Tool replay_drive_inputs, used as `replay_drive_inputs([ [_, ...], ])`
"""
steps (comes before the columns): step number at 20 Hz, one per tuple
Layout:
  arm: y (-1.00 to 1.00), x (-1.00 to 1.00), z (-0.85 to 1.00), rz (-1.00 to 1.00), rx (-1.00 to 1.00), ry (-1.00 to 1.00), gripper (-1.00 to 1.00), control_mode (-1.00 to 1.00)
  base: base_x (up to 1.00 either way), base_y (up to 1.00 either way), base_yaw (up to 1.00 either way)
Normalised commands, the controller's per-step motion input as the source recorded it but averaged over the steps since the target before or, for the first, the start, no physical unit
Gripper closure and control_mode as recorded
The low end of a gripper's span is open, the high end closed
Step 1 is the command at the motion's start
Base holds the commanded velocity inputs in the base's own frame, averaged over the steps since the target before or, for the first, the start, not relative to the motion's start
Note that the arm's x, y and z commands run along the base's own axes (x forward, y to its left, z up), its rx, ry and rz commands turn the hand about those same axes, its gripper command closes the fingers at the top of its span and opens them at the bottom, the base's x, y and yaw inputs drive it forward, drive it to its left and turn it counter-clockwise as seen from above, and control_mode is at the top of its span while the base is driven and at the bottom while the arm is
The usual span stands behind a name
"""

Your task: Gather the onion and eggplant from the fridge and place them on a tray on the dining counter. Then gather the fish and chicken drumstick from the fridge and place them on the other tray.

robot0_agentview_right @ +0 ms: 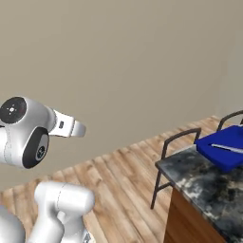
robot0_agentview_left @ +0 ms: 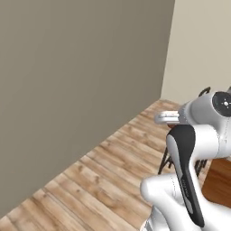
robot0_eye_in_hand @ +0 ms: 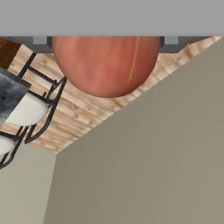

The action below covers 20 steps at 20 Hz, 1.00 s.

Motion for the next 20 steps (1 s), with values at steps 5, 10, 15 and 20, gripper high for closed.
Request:
replay_drive_inputs([
  [5, 0.0, 0.0, 0.0, 0.0, 0.0, 0.0, 1.0, 1.0, 0.31, 0.41, -0.33],
  [10, 0.0, 0.0, 0.0, 0.0, 0.0, 0.0, 1.0, 1.0, 0.29, 0.47, -0.34],
  [15, 0.0, 0.0, 0.0, 0.0, 0.0, 0.0, 1.0, 1.0, 0.22, 0.46, -0.36],
  [20, 0.0, 0.0, 0.0, 0.0, 0.0, 0.0, 1.0, 1.0, 0.2, 0.44, -0.38],
])
